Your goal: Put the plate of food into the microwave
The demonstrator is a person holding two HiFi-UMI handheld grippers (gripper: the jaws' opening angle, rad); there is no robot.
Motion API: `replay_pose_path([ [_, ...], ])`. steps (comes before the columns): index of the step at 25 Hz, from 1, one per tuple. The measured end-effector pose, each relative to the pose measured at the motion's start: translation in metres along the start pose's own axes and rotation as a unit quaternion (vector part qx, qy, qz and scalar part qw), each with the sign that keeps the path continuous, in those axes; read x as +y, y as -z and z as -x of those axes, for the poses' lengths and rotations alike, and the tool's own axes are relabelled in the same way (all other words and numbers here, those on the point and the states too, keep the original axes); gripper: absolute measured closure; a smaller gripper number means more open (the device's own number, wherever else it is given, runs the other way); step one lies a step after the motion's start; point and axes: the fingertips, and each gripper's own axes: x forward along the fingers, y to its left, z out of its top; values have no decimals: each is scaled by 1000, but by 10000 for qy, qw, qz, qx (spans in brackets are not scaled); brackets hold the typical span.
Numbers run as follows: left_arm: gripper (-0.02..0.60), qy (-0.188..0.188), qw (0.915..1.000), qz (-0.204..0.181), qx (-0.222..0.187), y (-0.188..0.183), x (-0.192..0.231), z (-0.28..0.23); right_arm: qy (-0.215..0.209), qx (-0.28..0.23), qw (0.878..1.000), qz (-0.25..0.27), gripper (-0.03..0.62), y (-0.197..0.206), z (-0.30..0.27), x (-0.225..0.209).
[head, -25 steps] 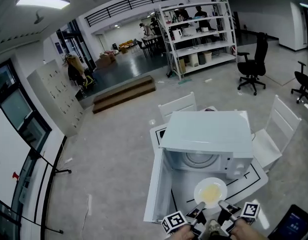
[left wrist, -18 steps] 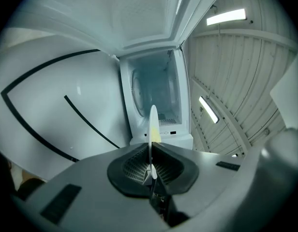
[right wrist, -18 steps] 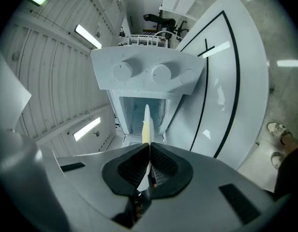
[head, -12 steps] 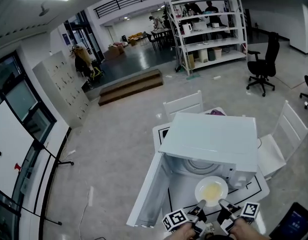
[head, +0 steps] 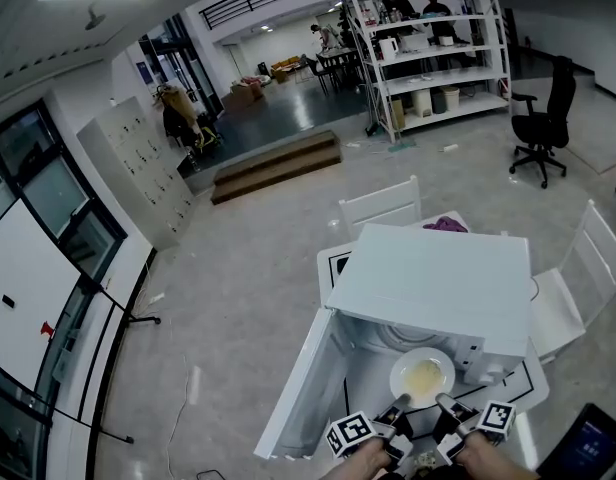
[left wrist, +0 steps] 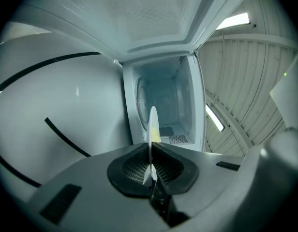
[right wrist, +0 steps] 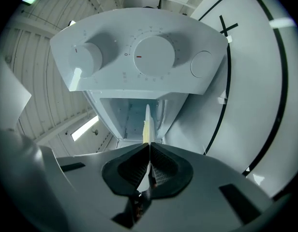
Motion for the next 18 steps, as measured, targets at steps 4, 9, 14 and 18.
replay_pose_path([
  [4,565,-14,10000,14,-13,-11,5,-8,33,-55,10000,-55,582,-4,-12,-5],
  [9,566,-36,10000,36,-63,-21,6,-15,44,-134,9999,-65,582,-10,-22,-6],
  [14,566,-101,9998,108,-152,-32,14,-20,157,-242,9995,-113,582,-11,-34,-15],
  [18,566,-146,9994,168,-247,-40,20,-21,229,-296,9993,-3,582,-11,-43,-18],
])
